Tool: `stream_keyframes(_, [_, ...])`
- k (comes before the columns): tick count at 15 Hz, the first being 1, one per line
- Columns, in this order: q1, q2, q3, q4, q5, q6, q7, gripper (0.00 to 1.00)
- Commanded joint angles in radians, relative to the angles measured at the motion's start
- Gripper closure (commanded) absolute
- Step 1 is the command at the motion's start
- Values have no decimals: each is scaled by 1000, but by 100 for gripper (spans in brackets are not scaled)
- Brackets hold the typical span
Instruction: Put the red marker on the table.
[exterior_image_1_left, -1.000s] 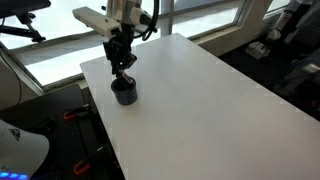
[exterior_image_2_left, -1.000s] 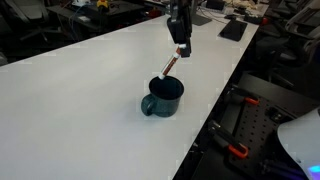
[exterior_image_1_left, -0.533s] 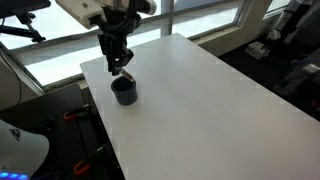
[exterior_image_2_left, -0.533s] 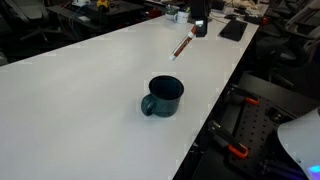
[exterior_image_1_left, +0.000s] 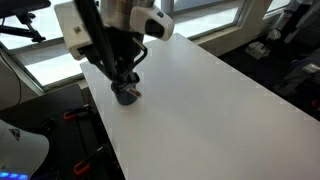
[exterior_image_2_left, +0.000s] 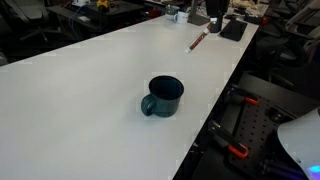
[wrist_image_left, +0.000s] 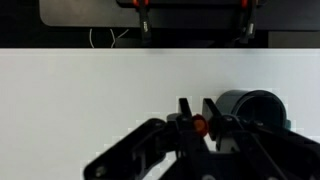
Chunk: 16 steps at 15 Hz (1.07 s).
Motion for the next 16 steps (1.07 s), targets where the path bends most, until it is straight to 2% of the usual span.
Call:
stream_keyframes(1, [-29, 82, -18, 16, -22, 39, 35, 95])
stream_keyframes(8, [-31, 293, -30, 98, 10, 79, 3, 95])
stream_keyframes(16, [-55, 489, -26, 233, 51, 54, -31, 95])
